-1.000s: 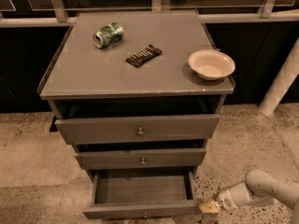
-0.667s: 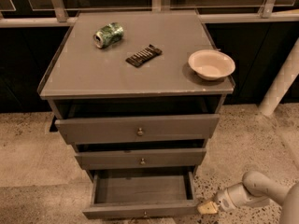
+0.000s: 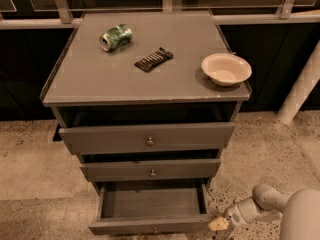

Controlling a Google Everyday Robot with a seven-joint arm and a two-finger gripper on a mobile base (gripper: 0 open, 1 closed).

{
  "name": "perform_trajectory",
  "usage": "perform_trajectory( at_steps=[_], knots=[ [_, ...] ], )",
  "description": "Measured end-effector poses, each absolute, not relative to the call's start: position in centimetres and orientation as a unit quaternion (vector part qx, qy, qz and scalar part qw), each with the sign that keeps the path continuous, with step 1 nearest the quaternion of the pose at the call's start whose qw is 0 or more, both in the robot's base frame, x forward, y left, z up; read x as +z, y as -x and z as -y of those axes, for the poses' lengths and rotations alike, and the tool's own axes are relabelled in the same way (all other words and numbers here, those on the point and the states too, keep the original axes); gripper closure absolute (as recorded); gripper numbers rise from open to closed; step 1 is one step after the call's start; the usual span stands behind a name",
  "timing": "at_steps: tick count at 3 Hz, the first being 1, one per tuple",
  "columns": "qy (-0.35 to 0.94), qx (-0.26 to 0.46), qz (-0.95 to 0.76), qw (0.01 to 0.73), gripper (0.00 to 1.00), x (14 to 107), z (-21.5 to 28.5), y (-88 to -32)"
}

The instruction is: Close bottom drawer

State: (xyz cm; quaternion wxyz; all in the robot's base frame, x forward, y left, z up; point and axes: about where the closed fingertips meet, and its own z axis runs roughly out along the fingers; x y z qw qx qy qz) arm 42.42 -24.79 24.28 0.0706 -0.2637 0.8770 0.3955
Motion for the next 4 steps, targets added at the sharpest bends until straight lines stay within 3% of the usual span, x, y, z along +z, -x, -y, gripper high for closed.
perform_trajectory(
  at_steps=[2,4],
  knots=[
    [0.249,0.403,-0.88,0.031,1.0,21.1,24.5,-42.3],
    [0.263,0.394,-0.88,0.039,1.0,18.8,25.2,-42.5]
  ],
)
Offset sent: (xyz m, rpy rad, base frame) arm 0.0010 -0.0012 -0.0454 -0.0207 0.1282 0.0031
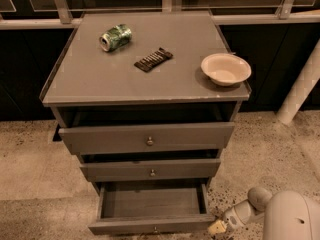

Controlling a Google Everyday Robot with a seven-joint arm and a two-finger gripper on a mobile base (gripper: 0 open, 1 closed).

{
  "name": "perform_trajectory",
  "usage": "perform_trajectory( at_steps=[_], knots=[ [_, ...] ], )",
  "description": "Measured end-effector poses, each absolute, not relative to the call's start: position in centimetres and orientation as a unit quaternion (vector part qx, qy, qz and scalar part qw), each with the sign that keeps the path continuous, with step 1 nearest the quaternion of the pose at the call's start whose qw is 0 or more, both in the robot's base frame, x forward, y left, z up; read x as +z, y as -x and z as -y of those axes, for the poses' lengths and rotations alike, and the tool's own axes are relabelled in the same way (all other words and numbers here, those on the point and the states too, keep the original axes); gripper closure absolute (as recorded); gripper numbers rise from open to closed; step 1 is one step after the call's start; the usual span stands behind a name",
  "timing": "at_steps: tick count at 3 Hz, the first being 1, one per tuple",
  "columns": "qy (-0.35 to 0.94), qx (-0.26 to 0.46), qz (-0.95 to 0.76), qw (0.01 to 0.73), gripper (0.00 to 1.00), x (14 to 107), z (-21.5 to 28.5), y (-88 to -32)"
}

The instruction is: Close bottom drawer

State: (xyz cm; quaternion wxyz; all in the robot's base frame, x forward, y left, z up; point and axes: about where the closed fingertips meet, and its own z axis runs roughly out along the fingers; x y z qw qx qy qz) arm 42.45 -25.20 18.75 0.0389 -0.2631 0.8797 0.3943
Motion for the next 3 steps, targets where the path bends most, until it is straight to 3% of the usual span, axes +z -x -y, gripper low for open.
perform_trajectory(
  at_steps=[3],
  knots=[
    [0.274,0.376,-0.883,0.066,1.0,17.38,25.85,-43.47]
  ],
)
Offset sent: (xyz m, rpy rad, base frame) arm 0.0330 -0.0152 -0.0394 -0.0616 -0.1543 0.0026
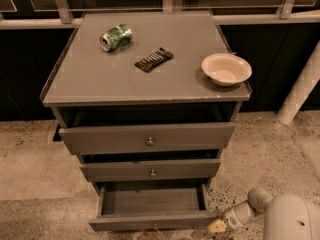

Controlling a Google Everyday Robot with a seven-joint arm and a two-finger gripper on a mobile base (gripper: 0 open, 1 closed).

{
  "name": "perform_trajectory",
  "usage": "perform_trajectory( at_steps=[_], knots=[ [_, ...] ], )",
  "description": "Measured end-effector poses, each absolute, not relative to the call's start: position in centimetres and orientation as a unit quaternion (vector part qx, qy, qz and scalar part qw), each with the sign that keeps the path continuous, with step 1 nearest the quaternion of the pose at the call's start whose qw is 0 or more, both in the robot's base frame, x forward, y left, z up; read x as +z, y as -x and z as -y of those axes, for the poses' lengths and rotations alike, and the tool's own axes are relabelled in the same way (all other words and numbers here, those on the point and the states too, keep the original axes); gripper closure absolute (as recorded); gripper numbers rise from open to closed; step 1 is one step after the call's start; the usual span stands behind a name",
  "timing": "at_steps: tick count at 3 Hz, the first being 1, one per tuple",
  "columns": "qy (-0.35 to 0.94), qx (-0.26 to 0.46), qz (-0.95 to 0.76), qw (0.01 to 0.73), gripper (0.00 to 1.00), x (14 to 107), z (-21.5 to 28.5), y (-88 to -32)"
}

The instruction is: Close bottom drawer

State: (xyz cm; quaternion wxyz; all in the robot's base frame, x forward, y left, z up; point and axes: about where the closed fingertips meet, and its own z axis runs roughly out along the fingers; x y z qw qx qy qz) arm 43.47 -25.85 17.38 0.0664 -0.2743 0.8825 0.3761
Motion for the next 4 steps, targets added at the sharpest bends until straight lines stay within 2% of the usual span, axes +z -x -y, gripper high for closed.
perform_trajectory(
  at_steps=[4],
  knots=[
    [0.26,0.334,-0.896,0.135,1.0,17.3,25.3,-48.5]
  ],
)
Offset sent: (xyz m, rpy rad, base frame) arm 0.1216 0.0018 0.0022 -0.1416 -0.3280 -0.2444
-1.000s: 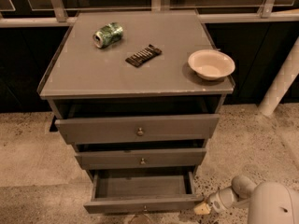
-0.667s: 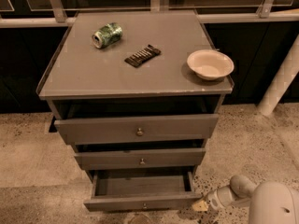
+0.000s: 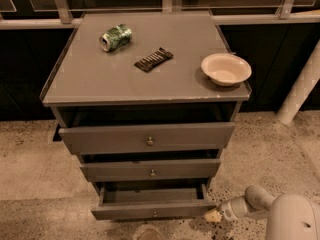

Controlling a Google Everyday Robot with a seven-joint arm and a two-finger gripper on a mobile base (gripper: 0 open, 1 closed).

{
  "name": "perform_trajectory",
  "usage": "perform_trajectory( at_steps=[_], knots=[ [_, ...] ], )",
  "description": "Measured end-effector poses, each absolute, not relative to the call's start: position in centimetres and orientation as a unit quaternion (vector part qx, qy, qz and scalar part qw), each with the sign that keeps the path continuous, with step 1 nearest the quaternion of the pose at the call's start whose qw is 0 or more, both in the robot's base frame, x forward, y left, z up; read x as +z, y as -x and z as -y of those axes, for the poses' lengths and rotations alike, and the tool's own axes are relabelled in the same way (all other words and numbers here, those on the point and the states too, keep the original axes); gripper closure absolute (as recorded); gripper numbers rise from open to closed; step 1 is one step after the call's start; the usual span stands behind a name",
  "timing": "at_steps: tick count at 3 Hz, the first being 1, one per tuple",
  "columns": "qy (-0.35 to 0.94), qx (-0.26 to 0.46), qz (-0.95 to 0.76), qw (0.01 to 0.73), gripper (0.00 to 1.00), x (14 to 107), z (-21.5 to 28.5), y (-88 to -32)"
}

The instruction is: Close bottom drawer

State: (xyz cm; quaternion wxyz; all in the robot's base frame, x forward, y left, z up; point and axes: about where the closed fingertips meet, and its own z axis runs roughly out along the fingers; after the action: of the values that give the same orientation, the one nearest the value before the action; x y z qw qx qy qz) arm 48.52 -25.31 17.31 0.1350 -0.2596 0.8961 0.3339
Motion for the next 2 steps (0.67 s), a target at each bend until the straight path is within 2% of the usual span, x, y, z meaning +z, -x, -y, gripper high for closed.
perform_trajectory(
  at_steps=[2],
  knots=[
    [0.292,0.344,-0.881,0.144,1.0,17.4,25.3,-49.8]
  ],
)
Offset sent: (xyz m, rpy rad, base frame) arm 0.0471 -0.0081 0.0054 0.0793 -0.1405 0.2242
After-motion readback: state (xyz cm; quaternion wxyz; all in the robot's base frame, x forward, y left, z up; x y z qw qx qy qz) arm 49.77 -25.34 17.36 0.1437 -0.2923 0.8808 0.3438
